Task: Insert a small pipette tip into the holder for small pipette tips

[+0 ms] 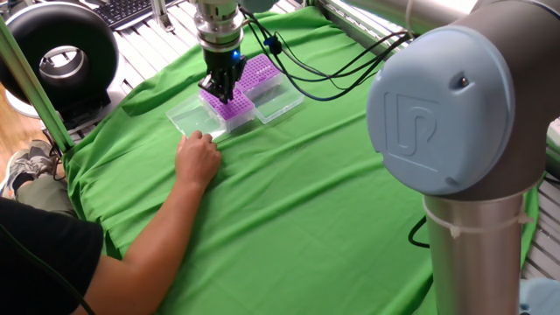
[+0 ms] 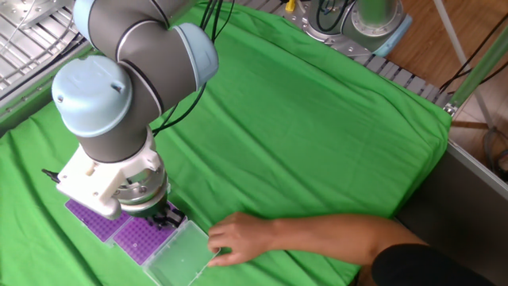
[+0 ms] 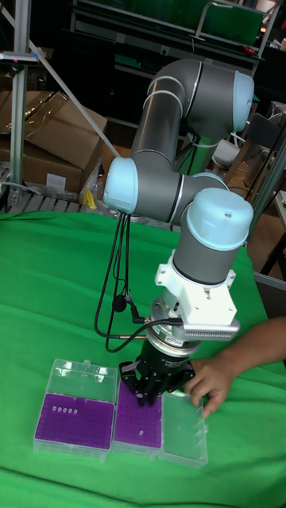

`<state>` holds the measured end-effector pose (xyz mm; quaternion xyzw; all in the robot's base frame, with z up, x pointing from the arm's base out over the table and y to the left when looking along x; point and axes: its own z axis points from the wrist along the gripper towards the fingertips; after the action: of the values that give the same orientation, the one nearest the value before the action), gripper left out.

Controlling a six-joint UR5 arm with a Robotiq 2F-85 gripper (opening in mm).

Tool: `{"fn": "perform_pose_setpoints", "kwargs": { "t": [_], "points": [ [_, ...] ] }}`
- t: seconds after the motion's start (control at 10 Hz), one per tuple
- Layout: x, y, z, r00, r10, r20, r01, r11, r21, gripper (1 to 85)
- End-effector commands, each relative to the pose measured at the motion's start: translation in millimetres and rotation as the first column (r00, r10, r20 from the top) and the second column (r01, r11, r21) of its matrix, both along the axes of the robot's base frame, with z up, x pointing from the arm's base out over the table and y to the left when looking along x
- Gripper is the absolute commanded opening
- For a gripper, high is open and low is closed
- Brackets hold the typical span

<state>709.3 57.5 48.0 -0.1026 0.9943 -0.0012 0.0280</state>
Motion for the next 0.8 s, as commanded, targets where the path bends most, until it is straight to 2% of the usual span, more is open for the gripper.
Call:
{"fn": "perform_pose_setpoints", "kwargs": {
  "t": [0.0,0.7],
  "points": [
    [0.7,0.2,-2.7,1.000,-0.008,0.003,0.008,1.000,0.010,20.7],
    [0.7,-1.4,-6.5,1.000,-0.010,0.009,0.010,1.000,0.015,17.7]
  ]
}}
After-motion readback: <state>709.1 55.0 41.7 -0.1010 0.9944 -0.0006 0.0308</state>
